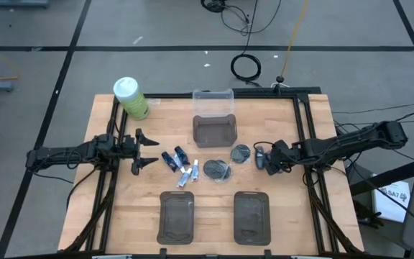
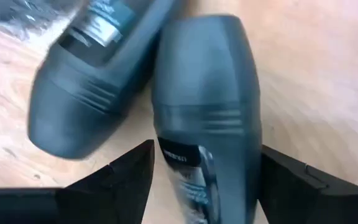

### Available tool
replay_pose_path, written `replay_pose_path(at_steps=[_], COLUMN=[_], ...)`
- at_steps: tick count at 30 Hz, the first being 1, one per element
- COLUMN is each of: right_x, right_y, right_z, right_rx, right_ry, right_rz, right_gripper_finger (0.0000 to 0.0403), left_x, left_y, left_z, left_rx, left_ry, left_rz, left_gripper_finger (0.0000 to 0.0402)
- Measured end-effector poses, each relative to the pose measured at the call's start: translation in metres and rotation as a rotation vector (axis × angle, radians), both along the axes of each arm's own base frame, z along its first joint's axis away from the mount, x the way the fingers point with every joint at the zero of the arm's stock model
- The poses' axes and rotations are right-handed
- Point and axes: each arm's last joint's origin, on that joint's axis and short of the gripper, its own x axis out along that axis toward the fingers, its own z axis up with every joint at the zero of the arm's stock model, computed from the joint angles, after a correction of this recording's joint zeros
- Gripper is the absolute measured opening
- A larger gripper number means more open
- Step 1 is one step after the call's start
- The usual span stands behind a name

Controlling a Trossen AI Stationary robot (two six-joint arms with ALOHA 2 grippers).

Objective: Pick & Place Travel size toiletries
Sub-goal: Put the right black deodorant into the transparent bin

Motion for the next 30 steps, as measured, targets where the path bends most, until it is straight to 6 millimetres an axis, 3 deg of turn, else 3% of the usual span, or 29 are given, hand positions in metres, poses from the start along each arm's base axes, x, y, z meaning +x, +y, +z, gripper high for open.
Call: replay_pose_path(at_steps=[7,13,18,30], right_x=[0.003,0.003,0.001,0.003], right_y=[0.000,0.001,0.001,0.001], right_z=[0.001,0.004,0.013,0.035], right_rx=[-0.014,0.005,0.011,-0.029], right_ry=[-0.028,-0.066,-0.162,-0.406], right_rz=[0.062,0.081,0.098,0.159], right_gripper_finger=[0.0185,0.0185,0.0200,0.0190], left_x=[0.000,0.000,0.000,0.000], left_y=[0.000,0.000,0.000,0.000], left_z=[0.000,0.000,0.000,0.000], left_rx=[0.000,0.000,0.000,0.000], left_ry=[-0.001,0.000,0.000,0.000], left_rz=[0.000,0.000,0.000,0.000], left_gripper_finger=[0.0306,0.0306,0.0306,0.0306])
